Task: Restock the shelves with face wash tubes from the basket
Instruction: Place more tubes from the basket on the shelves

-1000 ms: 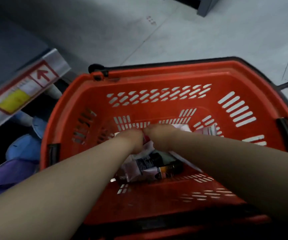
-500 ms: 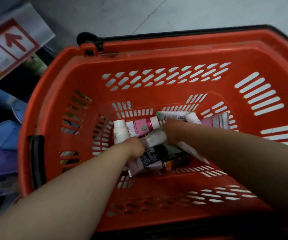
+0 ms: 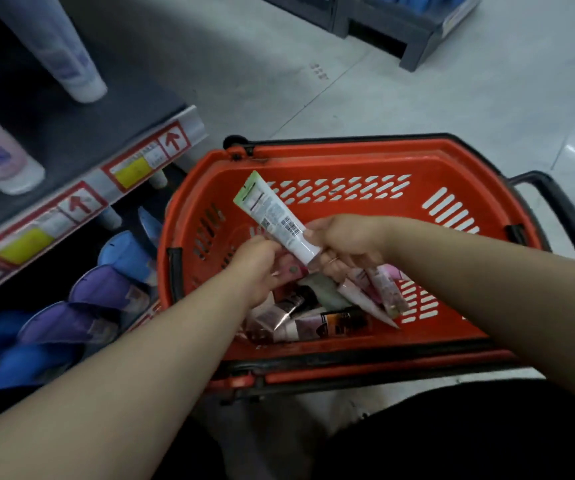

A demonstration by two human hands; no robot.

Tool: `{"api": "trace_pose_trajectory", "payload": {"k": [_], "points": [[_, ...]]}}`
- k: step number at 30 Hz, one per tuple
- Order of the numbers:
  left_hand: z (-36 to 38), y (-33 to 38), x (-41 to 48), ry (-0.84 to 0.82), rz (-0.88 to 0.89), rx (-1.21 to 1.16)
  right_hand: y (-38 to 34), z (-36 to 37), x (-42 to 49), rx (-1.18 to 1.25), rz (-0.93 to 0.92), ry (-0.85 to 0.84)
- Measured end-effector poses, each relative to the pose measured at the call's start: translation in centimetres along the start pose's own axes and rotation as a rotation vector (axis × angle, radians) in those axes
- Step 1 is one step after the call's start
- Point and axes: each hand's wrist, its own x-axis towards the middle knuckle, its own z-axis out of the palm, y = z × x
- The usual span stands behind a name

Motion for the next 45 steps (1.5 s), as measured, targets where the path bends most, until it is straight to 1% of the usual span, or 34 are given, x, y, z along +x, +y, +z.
{"api": "trace_pose_trajectory", "payload": {"k": [2,4,7,9,12,15,17,20,24,29,34,39,45], "points": [[-0.9,1.4,-3.1,-0.066,0.046,0.019,-0.9,1.3,-2.1,-0.025,-0.072,0.037],[-2.0,2.4,-5.7,-0.092,0.12,0.065,-1.8,2.8,-3.8,-0.068,-0.154,0.076],[-3.7,3.6,-10.1,-0.067,0.284,0.113,-2.9,5.3,-6.1,-0.103,-0.285,0.13],[-5.1,3.9,-12.9,-0.05,0.376,0.161,-3.5,7.4,-7.9,-0.096,-0.416,0.158],[-6.8,4.1,-17.2,-0.042,0.483,0.171,-4.3,10.9,-10.8,-0.095,-0.599,0.222],[-8.3,4.4,-21.3,-0.026,0.585,0.188,-4.7,14.3,-13.5,-0.011,-0.702,0.247],[-9.0,4.8,-23.6,-0.03,0.652,0.224,-5.0,16.1,-15.1,0.068,-0.749,0.239],[-10.1,5.4,-26.5,-0.011,0.736,0.279,-5.9,18.0,-17.1,0.1,-0.82,0.24],[-11.4,5.9,-29.5,0.06,0.788,0.334,-7.1,19.6,-19.5,0.13,-0.869,0.249],[-12.3,6.7,-32.8,0.093,0.867,0.328,-9.0,21.2,-22.2,0.025,-0.944,0.269],[-13.4,8.1,-36.2,0.099,0.942,0.249,-11.8,22.7,-24.8,-0.115,-1.038,0.282],[-15.3,9.8,-38.8,0.212,1.055,0.326,-14.6,24.3,-25.9,-0.221,-1.088,0.322],[-17.6,11.3,-40.4,0.306,1.07,0.298,-17.9,26.7,-25.7,-0.282,-1.141,0.324]]}}
